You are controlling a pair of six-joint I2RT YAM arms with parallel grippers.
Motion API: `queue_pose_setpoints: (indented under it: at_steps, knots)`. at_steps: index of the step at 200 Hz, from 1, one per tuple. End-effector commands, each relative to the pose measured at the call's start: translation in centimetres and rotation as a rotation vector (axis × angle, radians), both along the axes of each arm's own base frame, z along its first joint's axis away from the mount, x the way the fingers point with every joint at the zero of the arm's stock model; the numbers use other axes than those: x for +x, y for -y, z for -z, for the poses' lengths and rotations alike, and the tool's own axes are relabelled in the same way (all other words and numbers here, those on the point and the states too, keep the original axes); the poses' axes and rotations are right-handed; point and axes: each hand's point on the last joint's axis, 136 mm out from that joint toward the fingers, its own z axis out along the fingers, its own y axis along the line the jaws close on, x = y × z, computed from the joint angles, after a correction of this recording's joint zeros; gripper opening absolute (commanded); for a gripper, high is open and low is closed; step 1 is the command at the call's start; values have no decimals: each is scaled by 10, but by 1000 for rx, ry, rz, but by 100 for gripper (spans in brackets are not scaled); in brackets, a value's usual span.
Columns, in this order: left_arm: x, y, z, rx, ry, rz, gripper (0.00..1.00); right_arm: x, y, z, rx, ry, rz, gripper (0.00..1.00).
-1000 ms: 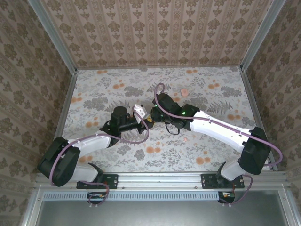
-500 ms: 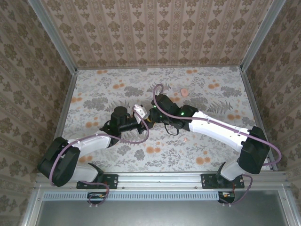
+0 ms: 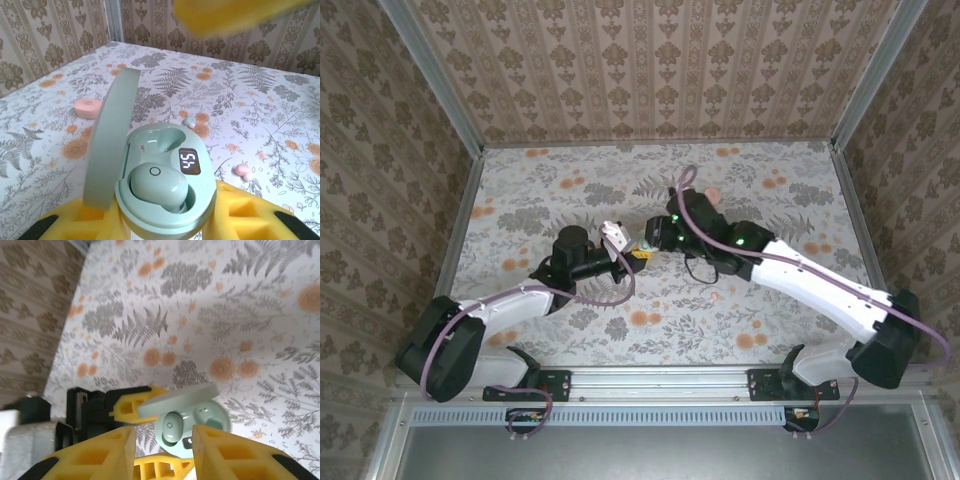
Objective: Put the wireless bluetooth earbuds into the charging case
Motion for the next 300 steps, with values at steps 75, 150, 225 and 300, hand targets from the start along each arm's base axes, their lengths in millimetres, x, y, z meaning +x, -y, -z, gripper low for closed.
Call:
queue_pose_setpoints:
  at_steps: [75, 150, 225, 300]
  knots:
    - [0, -3, -12, 11, 59, 2, 12, -9, 151, 112, -160, -373, 277, 35]
    - [0, 0, -6, 23, 40, 14, 12, 4, 190, 195, -256, -579, 337, 32]
    - [-3, -6, -2, 40, 47, 2, 13, 28, 203, 232, -324, -659, 370, 41]
    - [-4, -9, -1, 47, 53, -7, 13, 48, 214, 242, -433, -669, 349, 40]
